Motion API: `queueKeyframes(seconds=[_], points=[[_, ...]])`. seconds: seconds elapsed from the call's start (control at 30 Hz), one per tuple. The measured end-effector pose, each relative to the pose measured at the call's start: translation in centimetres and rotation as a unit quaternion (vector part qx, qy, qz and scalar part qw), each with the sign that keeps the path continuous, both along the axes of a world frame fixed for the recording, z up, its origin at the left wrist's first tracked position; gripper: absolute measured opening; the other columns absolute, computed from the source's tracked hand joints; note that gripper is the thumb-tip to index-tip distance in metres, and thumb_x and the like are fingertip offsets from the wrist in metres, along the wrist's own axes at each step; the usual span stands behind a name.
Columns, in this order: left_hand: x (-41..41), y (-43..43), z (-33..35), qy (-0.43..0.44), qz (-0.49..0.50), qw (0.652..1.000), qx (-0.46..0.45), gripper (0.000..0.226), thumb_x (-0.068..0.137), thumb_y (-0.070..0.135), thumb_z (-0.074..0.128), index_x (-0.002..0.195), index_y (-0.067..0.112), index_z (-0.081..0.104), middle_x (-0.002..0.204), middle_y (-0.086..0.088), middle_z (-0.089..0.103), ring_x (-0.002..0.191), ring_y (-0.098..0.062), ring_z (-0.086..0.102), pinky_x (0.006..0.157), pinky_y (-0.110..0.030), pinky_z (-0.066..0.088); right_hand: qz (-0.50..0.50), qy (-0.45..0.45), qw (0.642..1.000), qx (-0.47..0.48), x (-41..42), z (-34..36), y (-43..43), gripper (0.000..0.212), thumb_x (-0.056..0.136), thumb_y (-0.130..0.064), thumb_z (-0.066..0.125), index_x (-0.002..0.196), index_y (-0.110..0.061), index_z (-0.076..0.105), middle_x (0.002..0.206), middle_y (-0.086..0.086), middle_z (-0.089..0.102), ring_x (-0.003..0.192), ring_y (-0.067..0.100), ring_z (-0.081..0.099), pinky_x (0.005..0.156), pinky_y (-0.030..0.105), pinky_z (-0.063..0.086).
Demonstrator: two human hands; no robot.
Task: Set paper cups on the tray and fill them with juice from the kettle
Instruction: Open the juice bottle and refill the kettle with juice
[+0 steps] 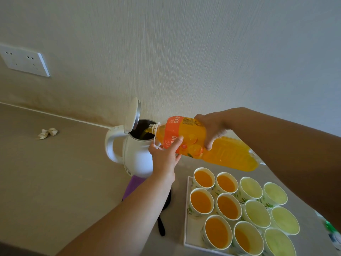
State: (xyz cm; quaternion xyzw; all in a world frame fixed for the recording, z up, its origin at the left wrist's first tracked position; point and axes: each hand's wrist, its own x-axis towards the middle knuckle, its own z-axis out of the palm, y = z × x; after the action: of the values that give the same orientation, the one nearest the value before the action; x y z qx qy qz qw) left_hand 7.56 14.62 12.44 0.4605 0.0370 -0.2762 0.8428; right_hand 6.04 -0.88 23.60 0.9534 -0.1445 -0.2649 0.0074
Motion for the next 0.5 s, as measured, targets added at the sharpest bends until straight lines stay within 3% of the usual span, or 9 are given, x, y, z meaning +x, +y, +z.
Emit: queueKeyframes(seconds=[0.5], points=[[0.21,-0.05,-0.17,0.003,-0.003,1.0,0.006,0.076,0.075,0.024,0.079,0.137,0.023,0.035,0.131,-0.008,0.052,0.118,-0.027,0.055,0.078,-0.032,0.054,-0.002,0.005,1.0,0.004,0.08,-0.03,-0.01,0.101,0.062,-0.04,0.086,0.14,-0.023,0.023,0.121,0.003,0.051,0.109,0.025,0.051,0.095,0.042,0.048]])
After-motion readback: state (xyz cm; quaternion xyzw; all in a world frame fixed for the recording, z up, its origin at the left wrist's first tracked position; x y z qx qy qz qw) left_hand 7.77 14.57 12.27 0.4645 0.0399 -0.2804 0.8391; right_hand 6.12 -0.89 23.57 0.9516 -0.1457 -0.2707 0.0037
